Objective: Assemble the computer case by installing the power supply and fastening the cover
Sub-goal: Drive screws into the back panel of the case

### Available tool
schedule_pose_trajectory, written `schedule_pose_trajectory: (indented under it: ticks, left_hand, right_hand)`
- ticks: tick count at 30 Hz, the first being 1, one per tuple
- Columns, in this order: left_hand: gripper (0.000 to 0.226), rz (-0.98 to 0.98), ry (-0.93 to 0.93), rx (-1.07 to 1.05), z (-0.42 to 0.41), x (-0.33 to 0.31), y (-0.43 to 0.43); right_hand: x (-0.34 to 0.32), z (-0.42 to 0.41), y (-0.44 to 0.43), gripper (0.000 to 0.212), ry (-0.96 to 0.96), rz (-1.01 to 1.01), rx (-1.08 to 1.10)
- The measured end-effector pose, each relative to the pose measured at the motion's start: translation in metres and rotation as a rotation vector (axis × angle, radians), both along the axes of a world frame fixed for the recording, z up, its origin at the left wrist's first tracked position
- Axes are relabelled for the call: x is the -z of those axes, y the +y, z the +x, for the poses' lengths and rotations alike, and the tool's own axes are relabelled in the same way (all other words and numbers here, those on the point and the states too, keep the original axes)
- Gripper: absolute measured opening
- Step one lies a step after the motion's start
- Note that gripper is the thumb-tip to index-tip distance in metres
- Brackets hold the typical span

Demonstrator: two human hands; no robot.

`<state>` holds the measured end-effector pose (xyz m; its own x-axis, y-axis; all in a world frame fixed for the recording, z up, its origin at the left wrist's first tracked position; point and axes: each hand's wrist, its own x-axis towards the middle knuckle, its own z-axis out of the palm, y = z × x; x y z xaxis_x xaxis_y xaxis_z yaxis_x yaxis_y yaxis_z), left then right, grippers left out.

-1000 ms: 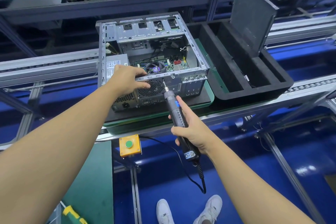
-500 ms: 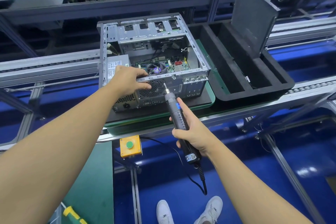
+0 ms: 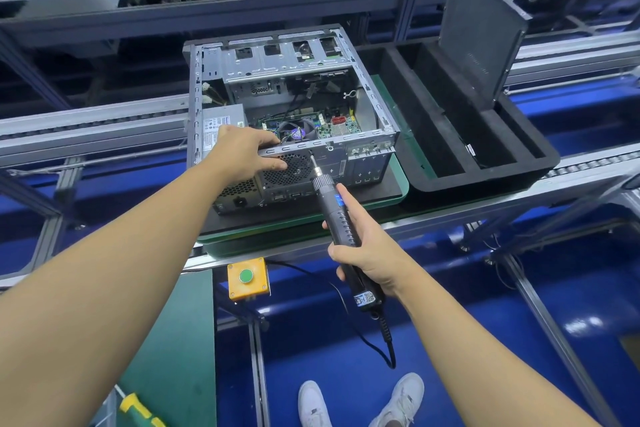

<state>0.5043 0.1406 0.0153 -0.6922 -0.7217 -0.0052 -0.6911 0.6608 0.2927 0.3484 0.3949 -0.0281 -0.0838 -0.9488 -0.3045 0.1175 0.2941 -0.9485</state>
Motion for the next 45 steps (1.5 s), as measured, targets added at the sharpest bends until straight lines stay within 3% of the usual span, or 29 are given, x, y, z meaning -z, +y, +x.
schedule_pose_trajectory:
  ticks: [6, 10, 12, 14, 16, 20, 22, 32, 40, 45]
  left_hand:
    - [0.053, 0.007, 0.014, 0.002, 0.002, 0.003, 0.006]
    - [0.065, -0.074, 0.054, 0.008, -0.002, 0.000, 0.016]
    - [0.059, -0.152, 0.205, -0.028, -0.004, -0.004, 0.028]
    - [0.037, -0.136, 0.454, -0.065, -0.005, -0.005, 0.046]
    - [0.017, 0.144, 0.659, -0.194, -0.012, -0.005, 0.070]
    - [0.034, 0.957, 1.017, -0.642, -0.039, -0.008, 0.095]
    - [0.036, 1.159, 1.115, -0.706, -0.045, -0.009, 0.096]
    - [0.019, 1.185, 1.126, -0.628, -0.048, -0.007, 0.093]
    - [0.019, 1.242, 1.105, -0.327, -0.037, 0.000, 0.087]
    - [0.020, 1.264, 1.059, -0.263, -0.032, 0.003, 0.084]
  right_hand:
    - [0.001, -0.001, 0.007, 0.101, 0.005, -0.037, -0.021]
    - [-0.005, -0.005, 0.006, 0.101, -0.004, -0.043, -0.016]
    - [-0.008, -0.007, 0.005, 0.101, 0.003, -0.050, -0.029]
    - [-0.012, -0.008, 0.005, 0.101, 0.007, -0.058, -0.042]
    - [-0.014, -0.008, 0.004, 0.101, 0.013, -0.070, -0.053]
    - [-0.017, -0.007, 0.002, 0.100, 0.016, -0.085, -0.071]
    - [-0.018, -0.006, 0.001, 0.101, 0.019, -0.088, -0.081]
    - [-0.019, -0.006, 0.002, 0.100, 0.013, -0.101, -0.088]
    - [-0.019, -0.010, 0.008, 0.099, -0.076, -0.089, -0.082]
    - [-0.018, -0.009, 0.012, 0.099, -0.087, -0.088, -0.081]
